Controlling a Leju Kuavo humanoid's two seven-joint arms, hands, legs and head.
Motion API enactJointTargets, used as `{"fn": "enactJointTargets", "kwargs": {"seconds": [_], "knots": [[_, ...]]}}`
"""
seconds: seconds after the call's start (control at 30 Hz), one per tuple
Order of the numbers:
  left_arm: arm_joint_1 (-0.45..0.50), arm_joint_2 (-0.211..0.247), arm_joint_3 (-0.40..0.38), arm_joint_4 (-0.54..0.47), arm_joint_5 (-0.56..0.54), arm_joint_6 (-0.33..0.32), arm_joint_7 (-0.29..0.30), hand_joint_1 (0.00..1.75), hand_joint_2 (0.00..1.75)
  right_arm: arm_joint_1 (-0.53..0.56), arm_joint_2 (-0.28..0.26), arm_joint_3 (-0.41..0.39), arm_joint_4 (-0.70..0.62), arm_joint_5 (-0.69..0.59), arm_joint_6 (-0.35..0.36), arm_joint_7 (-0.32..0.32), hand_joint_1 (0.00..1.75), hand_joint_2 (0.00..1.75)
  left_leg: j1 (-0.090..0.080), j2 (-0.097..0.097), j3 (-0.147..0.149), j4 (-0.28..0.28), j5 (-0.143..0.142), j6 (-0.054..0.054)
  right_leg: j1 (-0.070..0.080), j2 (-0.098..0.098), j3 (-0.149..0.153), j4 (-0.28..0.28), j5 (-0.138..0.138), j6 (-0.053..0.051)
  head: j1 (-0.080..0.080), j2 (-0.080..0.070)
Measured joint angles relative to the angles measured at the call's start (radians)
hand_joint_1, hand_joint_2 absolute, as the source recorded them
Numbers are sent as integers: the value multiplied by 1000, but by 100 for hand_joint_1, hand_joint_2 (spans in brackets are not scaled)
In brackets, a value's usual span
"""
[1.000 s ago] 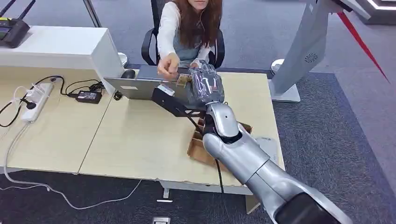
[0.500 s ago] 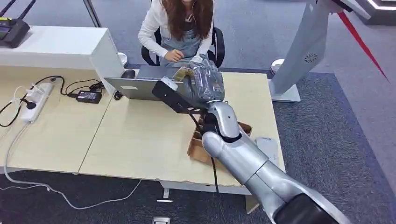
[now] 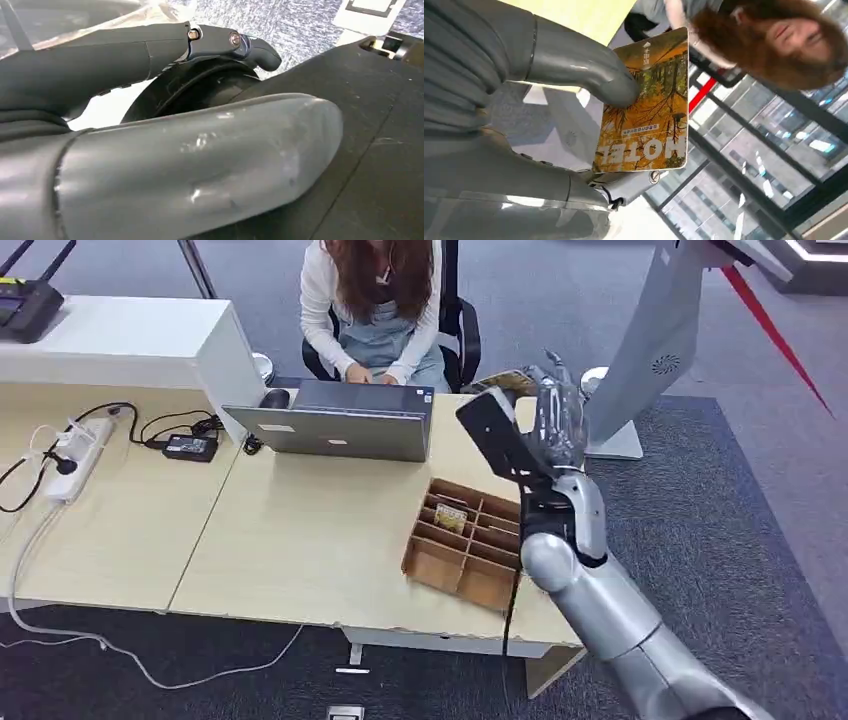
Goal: Pass the card to the sensor for recognition and then transmit it.
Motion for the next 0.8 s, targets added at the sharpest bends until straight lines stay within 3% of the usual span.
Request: {"fn": "enactJointTargets", "kwargs": {"seconds": [0.3, 0.6, 0.8], "knots": [[0, 0, 9, 0, 4, 1, 3, 0, 0, 38, -50, -53, -96, 0, -6, 6, 175, 175, 1, 0, 0, 0, 0, 0, 1, 0, 0, 0, 0, 0, 0, 0], [2, 3, 20, 0, 22, 10, 10, 0, 0, 189, -92, -127, -240, 22, -32, 5, 175, 175, 0, 0, 0, 0, 0, 0, 0, 0, 0, 0, 0, 0, 0, 0], [5, 6, 38, 0, 36, 13, 8, 0, 0, 286, -100, -166, -312, 102, -32, 87, 175, 175, 0, 0, 0, 0, 0, 0, 0, 0, 0, 0, 0, 0, 0, 0]]}}
